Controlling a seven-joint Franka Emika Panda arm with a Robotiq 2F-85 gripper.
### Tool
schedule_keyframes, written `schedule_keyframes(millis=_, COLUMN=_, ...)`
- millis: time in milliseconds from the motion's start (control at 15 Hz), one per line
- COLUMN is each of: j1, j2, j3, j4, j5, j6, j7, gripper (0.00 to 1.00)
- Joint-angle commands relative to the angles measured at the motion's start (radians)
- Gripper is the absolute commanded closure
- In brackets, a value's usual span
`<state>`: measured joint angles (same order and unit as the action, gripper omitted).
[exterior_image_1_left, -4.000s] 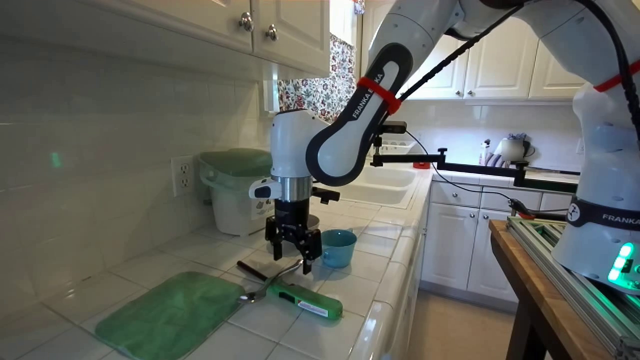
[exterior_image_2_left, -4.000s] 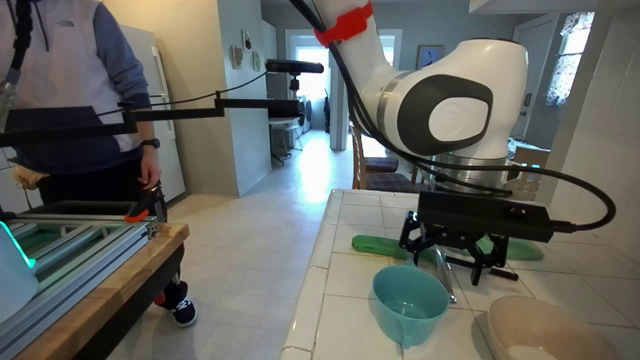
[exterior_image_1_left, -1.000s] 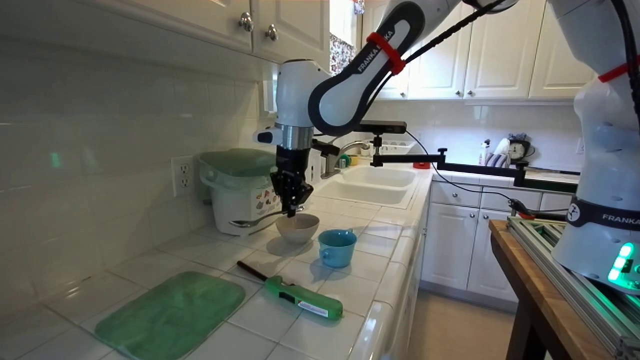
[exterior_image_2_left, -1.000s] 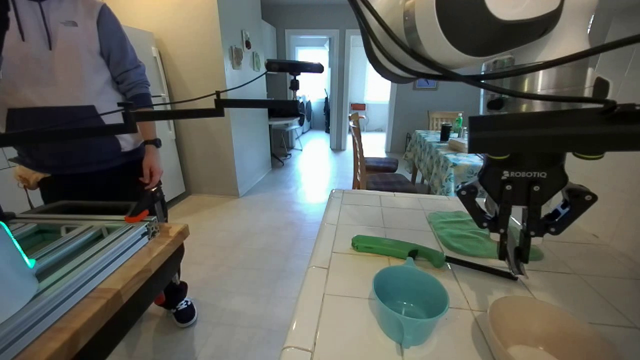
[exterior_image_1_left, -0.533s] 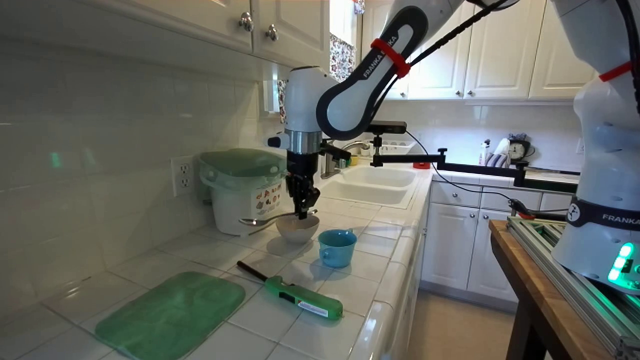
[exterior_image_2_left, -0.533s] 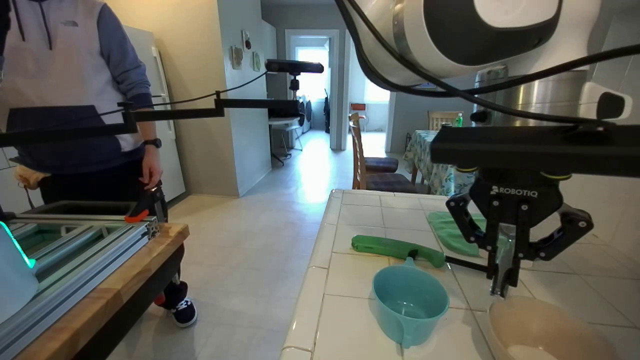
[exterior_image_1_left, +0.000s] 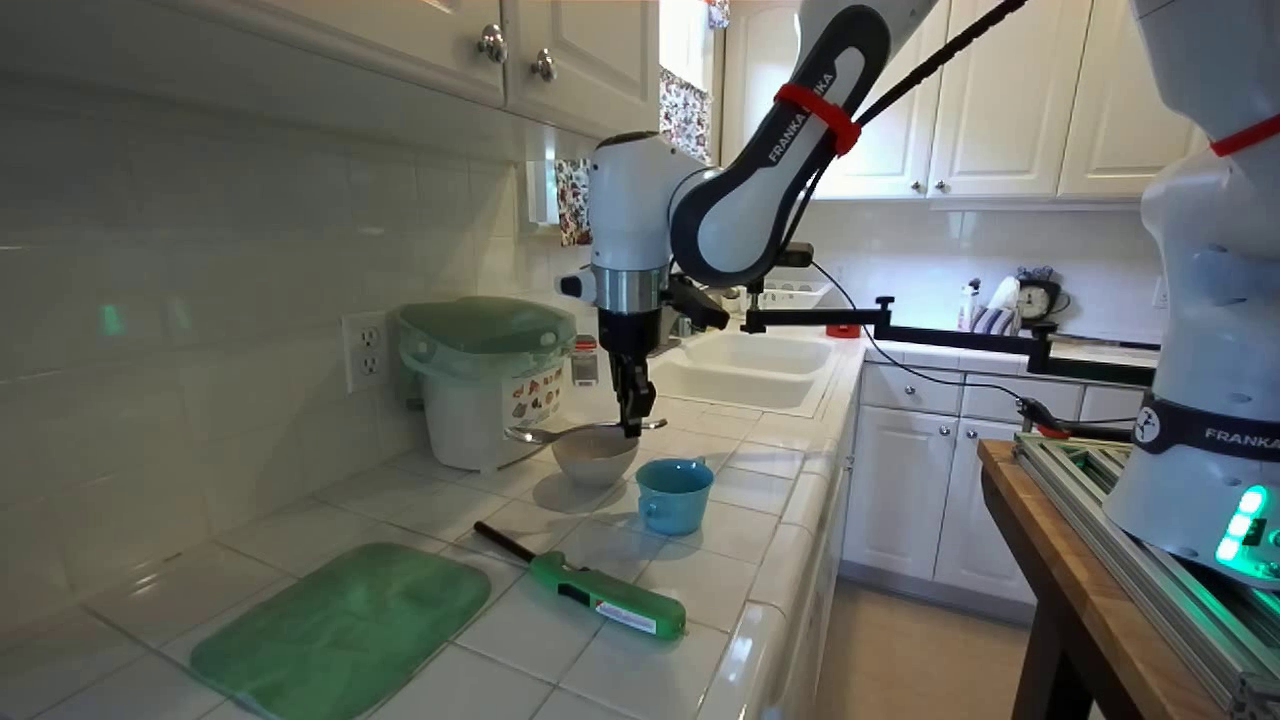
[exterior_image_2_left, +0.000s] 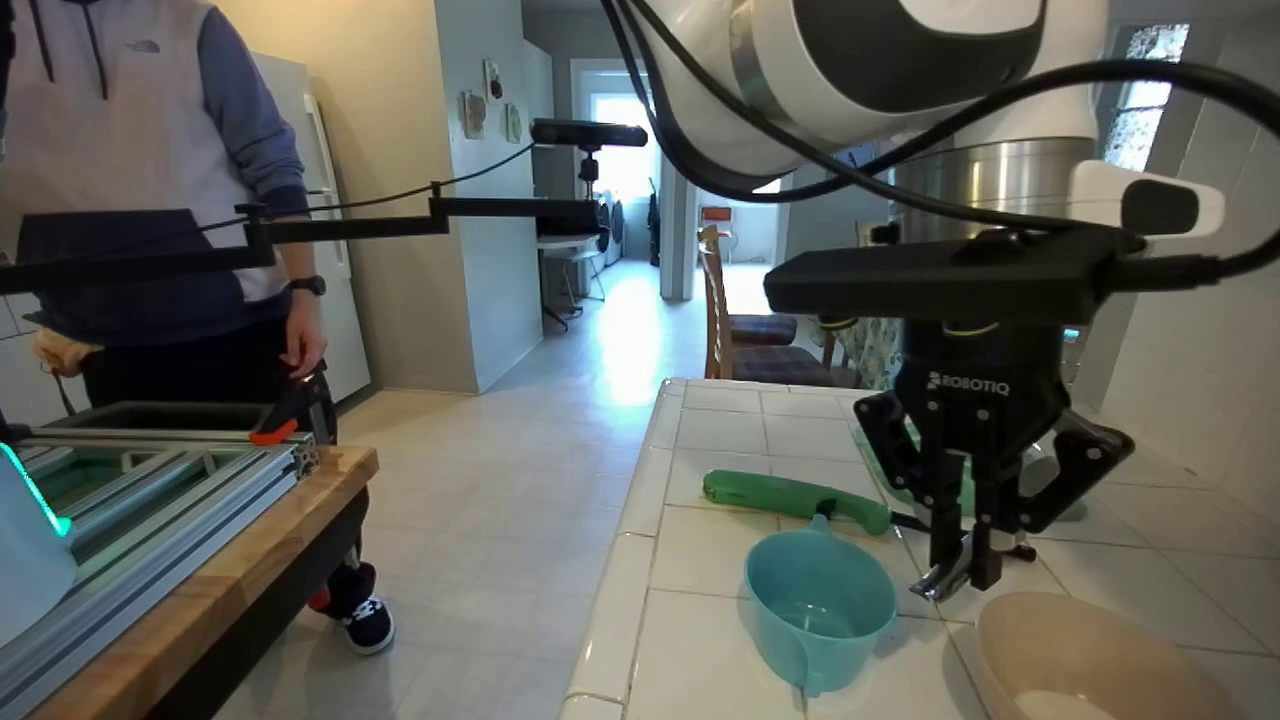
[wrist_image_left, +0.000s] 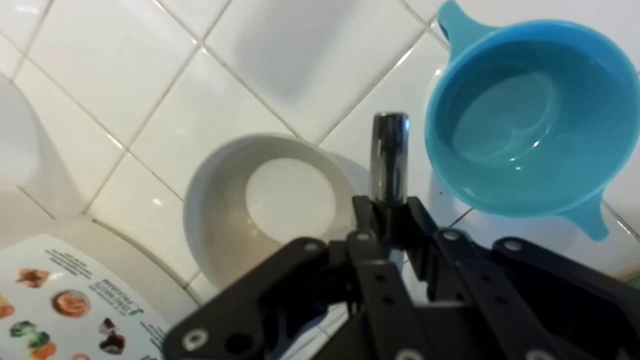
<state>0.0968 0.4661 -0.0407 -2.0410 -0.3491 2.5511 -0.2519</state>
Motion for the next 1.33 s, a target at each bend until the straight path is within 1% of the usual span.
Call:
schedule_keyframes(millis=0, j1=0.018, j2=-0.047, j3=-0.022, j4=-0.044, j5=-0.053, j6=-0.017, j7=0.1, gripper=0.95)
schedule_keyframes(millis=67, j1=0.014, j2=-0.053, j3=-0.017, j4=-0.048, j5=-0.049, j6=-0.028, j7=0.106, gripper=0.95)
schedule_keyframes(millis=133, j1=-0.006, j2=-0.023, j3=0.003, j4=-0.018, j5=-0.032, j6=-0.021, j7=0.064, gripper=0.81)
schedule_keyframes(millis=467, j1=-0.006, j2=-0.028, j3=0.002, j4=-0.024, j5=-0.032, j6=-0.024, j7=0.076, gripper=0.81)
schedule_keyframes(millis=533, j1=-0.006, j2=-0.028, j3=0.002, j4=-0.025, j5=-0.032, j6=-0.024, j7=0.076, gripper=0.95)
schedule_keyframes(millis=800, j1=-0.034, j2=-0.063, j3=-0.024, j4=-0.051, j5=-0.041, j6=-0.015, j7=0.076, gripper=0.95)
schedule_keyframes(millis=1067, j1=-0.03, j2=-0.084, j3=-0.083, j4=-0.046, j5=-0.109, j6=-0.029, j7=0.124, gripper=0.95)
schedule_keyframes(millis=1267, j1=-0.015, j2=-0.081, j3=-0.12, j4=-0.045, j5=-0.183, j6=-0.04, j7=0.189, gripper=0.95)
